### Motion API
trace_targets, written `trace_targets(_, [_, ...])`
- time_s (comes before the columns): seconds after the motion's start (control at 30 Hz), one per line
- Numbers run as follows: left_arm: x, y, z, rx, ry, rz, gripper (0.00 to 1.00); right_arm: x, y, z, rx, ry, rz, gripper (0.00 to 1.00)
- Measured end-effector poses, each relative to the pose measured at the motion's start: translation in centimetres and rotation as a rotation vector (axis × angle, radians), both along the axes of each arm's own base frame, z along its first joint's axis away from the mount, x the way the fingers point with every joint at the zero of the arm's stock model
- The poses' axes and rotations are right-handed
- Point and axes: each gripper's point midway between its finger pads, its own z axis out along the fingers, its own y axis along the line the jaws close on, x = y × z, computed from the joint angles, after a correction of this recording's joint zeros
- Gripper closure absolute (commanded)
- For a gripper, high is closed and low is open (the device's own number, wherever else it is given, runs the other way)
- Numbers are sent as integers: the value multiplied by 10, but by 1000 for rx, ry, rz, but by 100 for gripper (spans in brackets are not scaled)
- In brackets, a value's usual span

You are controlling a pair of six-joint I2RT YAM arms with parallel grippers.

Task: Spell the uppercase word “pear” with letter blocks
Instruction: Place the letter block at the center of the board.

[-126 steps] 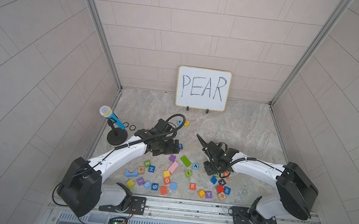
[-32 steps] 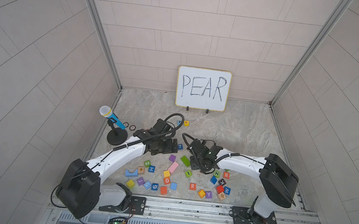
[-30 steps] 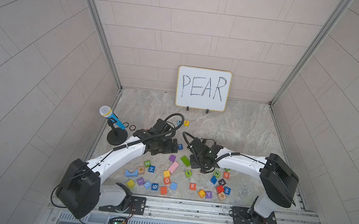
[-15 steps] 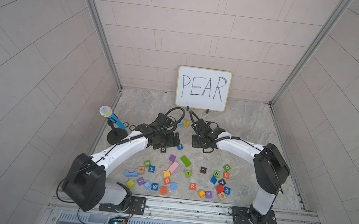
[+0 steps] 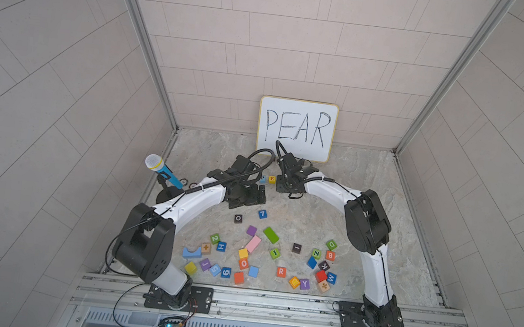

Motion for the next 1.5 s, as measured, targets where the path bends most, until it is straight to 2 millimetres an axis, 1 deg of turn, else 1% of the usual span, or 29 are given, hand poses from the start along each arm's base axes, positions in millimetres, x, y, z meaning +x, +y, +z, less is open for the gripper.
trace_targets(0.13, [4,-1,-3,-5,15,1,4,14,-3,-8,-6,3,-12,67])
trace_targets(0.3, [4,-1,-6,-5,22,0,4,26,-6,-16,-16,4,-16,67])
trace_targets(0.53, [5,0,-6,-5,22,0,4,38,-2,-14,-7,-12,-17,67])
trace_targets(0.9, [5,1,-6,-7,23,2,4,45,5,-14,7,-16,-6,67])
trace_targets(1.5, [6,2,-6,-11,23,5,4,44,5,-14,5,-12,1,67])
